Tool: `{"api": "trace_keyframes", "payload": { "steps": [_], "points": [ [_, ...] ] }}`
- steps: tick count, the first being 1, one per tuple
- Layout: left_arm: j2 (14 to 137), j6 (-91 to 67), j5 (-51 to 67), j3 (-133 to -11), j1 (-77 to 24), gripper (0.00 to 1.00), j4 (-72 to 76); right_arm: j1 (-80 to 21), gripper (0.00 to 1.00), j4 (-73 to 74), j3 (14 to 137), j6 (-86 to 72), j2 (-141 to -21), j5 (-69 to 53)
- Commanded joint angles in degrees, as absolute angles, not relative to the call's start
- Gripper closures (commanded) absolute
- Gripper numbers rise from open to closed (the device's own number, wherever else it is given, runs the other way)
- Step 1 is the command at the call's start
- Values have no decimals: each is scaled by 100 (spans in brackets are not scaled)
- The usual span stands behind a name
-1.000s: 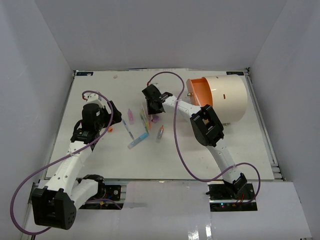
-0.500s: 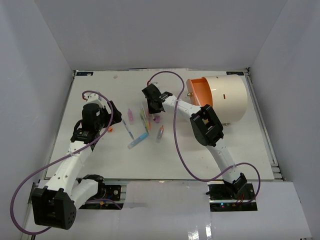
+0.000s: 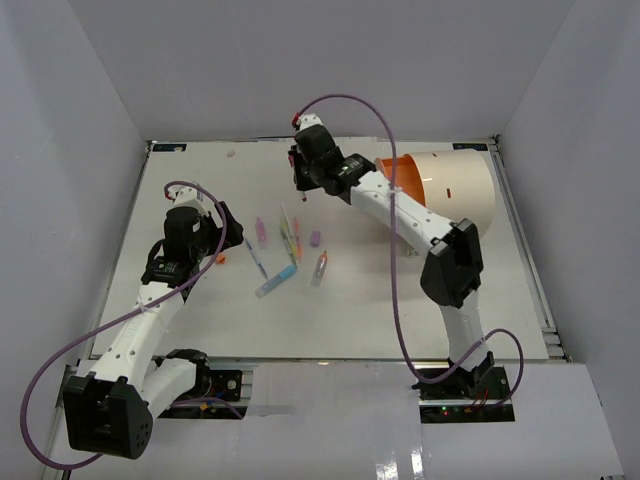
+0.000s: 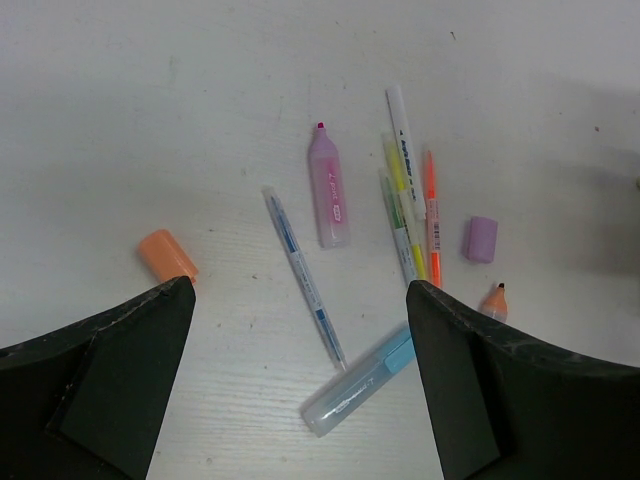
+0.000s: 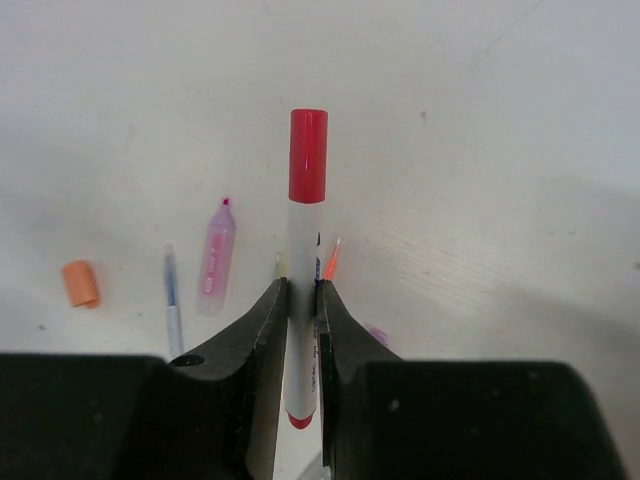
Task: Sort the stationery into containers
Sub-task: Place the pen in the drawer, then pick up the pen from the center of the board.
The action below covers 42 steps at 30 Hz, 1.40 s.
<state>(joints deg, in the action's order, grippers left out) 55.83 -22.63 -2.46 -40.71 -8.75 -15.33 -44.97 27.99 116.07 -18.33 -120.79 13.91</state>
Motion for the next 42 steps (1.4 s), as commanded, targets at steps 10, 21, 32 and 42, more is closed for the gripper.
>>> {"api": "trace_keyframes", "payload": {
  "steps": [10, 21, 32, 42],
  "points": [
    [5572, -2180, -272, -4008, -870, 2, -1433, -4220, 83, 3567, 10135, -729, -8711, 2918],
    [5616, -2171, -290, -4017, -861, 2, -1433, -3261, 80, 3568, 8745, -449, -7954, 2268],
    [5643, -2162, -281, -4017, -861, 2, -1433, -3015, 46, 3480, 8736, -299, -8323, 2197],
    [5642, -2153, -193, -4034, -861, 2, -1424, -3207, 42, 3524, 9991, -228, -8402, 1627]
  ]
}}
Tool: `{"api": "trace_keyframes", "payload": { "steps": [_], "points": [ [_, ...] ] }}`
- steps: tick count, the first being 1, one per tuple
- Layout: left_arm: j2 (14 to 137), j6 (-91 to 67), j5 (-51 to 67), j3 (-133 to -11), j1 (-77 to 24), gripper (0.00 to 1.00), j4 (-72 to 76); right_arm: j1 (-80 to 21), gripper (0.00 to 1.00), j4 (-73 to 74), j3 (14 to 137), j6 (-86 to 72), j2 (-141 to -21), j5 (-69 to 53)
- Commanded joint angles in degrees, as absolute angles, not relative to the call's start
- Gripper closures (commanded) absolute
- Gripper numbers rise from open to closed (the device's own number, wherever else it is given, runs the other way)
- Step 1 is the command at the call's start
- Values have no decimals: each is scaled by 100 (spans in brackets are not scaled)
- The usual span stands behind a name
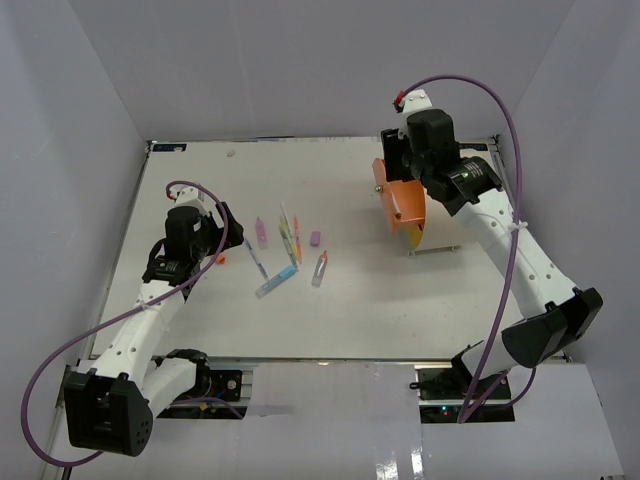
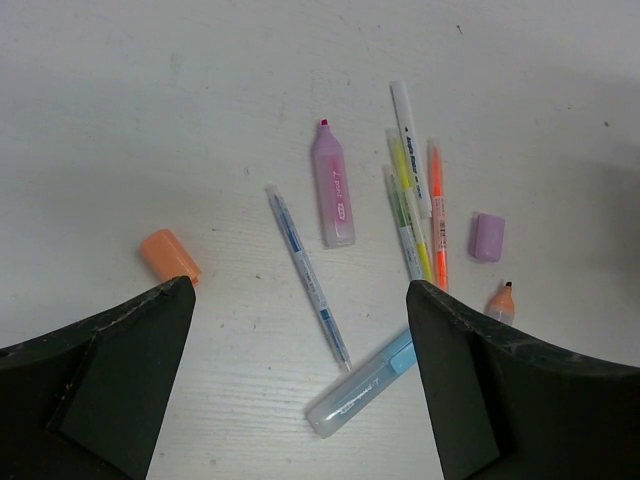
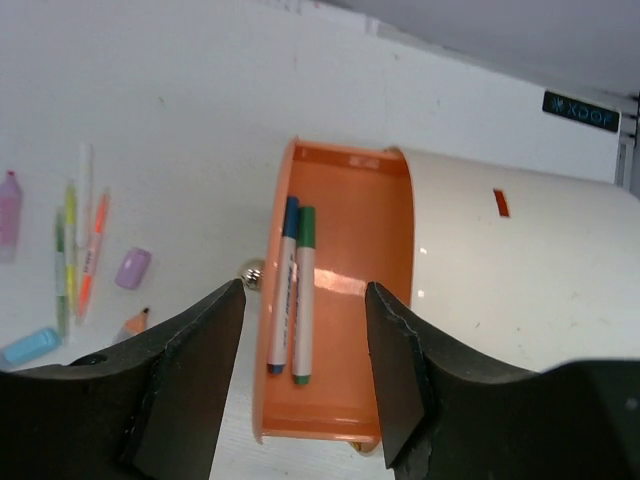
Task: Sort the stationery into containers
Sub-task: Pick up the pen from the center of the board.
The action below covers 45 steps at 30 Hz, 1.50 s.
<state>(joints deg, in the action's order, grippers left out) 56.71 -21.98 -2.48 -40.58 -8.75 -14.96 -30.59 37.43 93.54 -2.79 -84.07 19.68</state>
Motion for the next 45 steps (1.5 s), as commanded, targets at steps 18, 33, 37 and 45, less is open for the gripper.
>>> {"api": "trace_keyframes", "payload": {
  "steps": [18, 33, 37, 45],
  "points": [
    [5704, -2197, -361, -4052, -861, 2, -1494, -4632, 46, 2558, 11100, -1011, -11196, 1441],
    [5766, -2206, -369, -4069, -853, 2, -1529, -4649, 59, 1293, 11268, -730, -13174, 1028],
    [5739, -2206, -352, -4078, -853, 2, -1538, -4649, 62, 1037, 11171, -694, -13377, 941],
    [5757, -2215, -343, -4078, -853, 2, -1538, -4667, 63, 853, 11136, -668, -13570, 791]
  ]
}}
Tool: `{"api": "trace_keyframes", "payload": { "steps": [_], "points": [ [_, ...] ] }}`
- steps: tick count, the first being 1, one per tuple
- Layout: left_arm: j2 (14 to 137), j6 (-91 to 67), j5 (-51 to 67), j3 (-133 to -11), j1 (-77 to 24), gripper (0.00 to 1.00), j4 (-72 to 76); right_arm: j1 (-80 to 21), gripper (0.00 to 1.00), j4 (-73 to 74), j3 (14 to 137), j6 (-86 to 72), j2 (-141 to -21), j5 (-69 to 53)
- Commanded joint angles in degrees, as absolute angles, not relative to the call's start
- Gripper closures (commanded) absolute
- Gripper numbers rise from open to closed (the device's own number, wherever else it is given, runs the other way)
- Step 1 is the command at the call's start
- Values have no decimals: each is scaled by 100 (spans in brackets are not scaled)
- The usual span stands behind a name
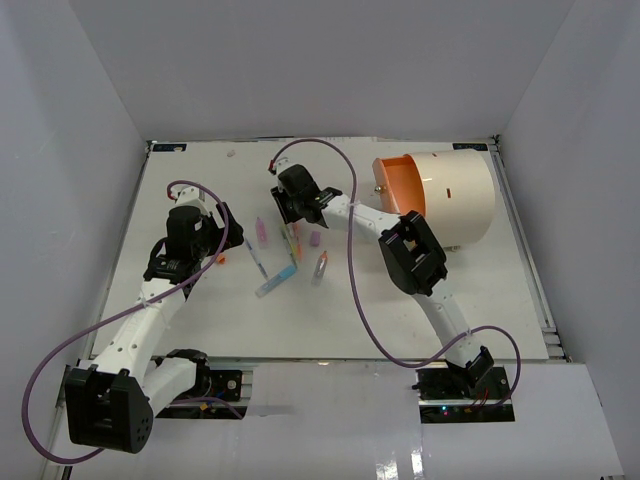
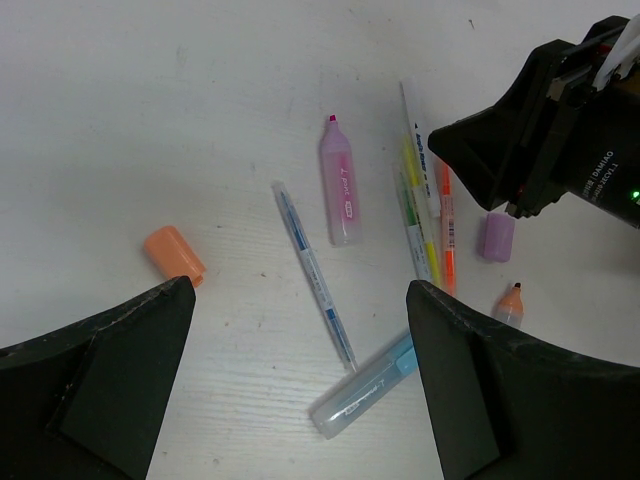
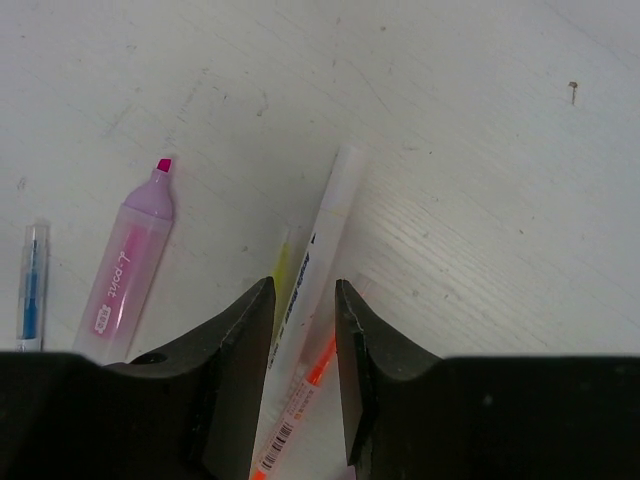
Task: Sort the stationery into containers
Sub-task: Pick up the pen from the center of the board.
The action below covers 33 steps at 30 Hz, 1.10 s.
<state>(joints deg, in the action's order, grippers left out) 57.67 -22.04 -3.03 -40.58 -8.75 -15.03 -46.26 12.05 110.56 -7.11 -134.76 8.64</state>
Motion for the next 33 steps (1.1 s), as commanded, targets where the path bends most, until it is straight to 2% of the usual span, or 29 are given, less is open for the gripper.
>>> {"api": "trace_keyframes", "payload": {
  "steps": [1, 27, 33],
  "points": [
    [5766, -2206, -343, -4078, -853, 2, -1538, -4667, 63, 853, 11136, -659, -13596, 791],
    [5748, -2206, -290, -4069, -861, 2, -1538, -4667, 69, 958, 11136, -738, -13904, 861],
    [5748, -2206, -299, -4069, -853, 2, -1538, -4667, 79, 993, 11223, -721, -13861, 879]
  ]
}}
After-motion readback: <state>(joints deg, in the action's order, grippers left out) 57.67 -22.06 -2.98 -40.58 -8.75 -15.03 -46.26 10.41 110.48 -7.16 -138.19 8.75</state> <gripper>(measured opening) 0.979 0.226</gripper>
